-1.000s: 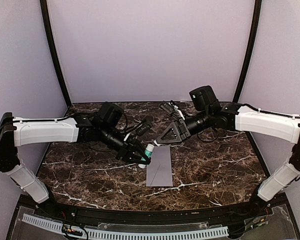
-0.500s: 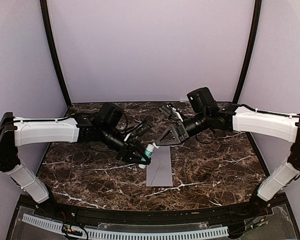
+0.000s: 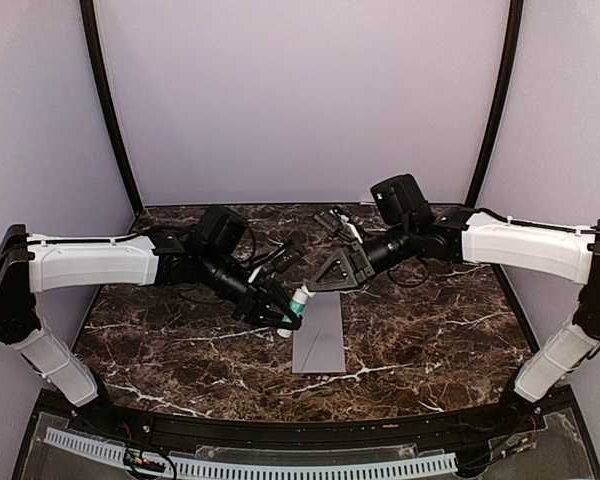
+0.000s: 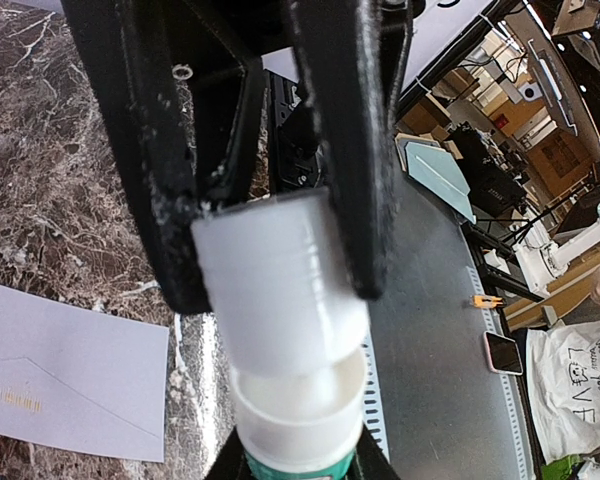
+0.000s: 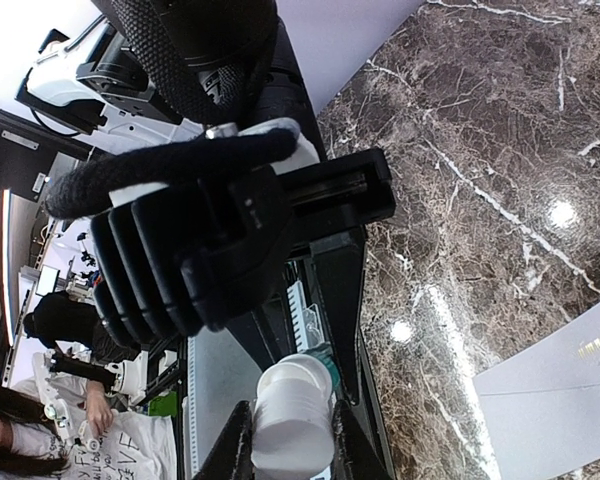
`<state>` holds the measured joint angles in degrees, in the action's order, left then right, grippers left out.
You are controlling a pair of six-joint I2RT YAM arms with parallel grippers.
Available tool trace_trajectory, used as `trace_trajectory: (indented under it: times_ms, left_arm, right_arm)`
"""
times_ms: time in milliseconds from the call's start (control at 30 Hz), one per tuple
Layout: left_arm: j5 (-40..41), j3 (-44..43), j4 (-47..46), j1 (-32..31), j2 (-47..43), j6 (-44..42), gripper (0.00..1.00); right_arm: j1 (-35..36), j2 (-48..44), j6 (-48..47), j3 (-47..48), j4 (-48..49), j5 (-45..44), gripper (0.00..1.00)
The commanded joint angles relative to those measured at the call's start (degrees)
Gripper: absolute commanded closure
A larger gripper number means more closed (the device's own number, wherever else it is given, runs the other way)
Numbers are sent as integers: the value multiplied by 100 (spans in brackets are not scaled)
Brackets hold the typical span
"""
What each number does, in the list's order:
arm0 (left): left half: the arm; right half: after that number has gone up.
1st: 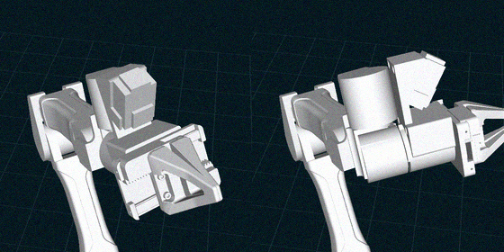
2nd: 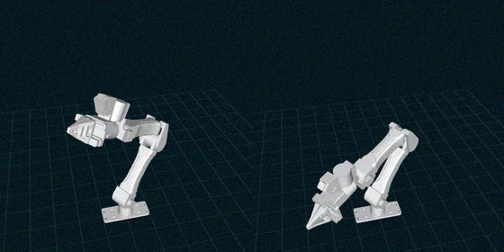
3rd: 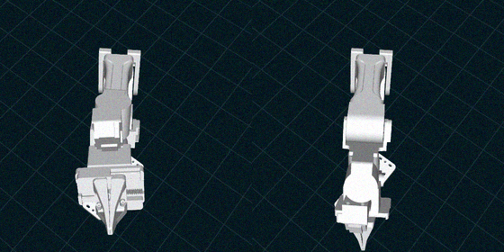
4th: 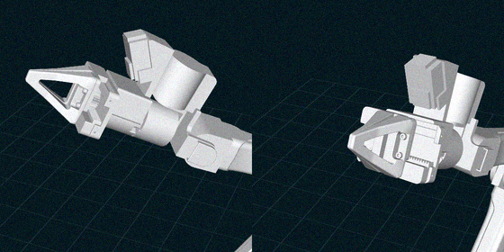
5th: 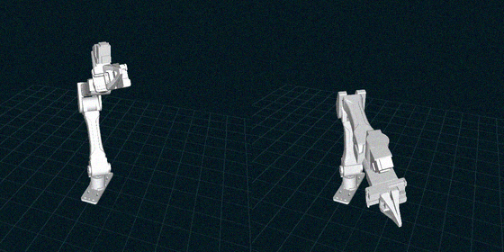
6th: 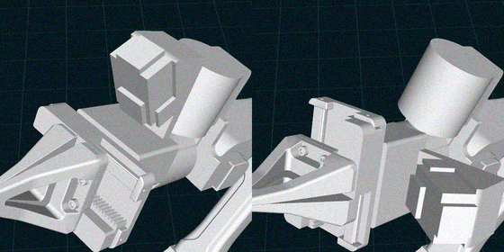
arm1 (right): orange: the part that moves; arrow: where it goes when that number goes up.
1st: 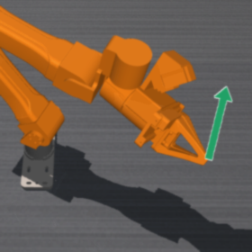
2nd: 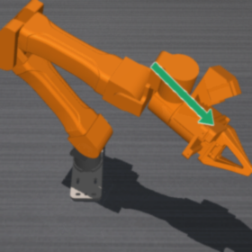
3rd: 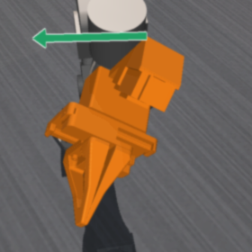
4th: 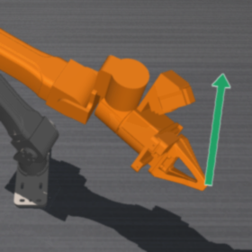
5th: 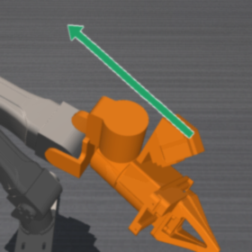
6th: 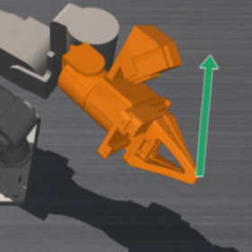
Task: Place the letter into the envelope and seal it
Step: Close the solid glue cap on the solid glue.
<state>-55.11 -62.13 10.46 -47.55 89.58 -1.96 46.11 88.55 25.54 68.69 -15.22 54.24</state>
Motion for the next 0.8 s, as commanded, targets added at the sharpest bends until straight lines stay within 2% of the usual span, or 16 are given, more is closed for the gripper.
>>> trace_trajectory:
  times_ms: [0,767]
  left_arm:
    - [-138,-130,61,-43,-5,-27,100]
    - [-376,-230,232,-39,272,-27,100]
  right_arm:
    - [117,80,-21,213,181,98,94]
    - [544,602,-880,812,-1225,-297,97]
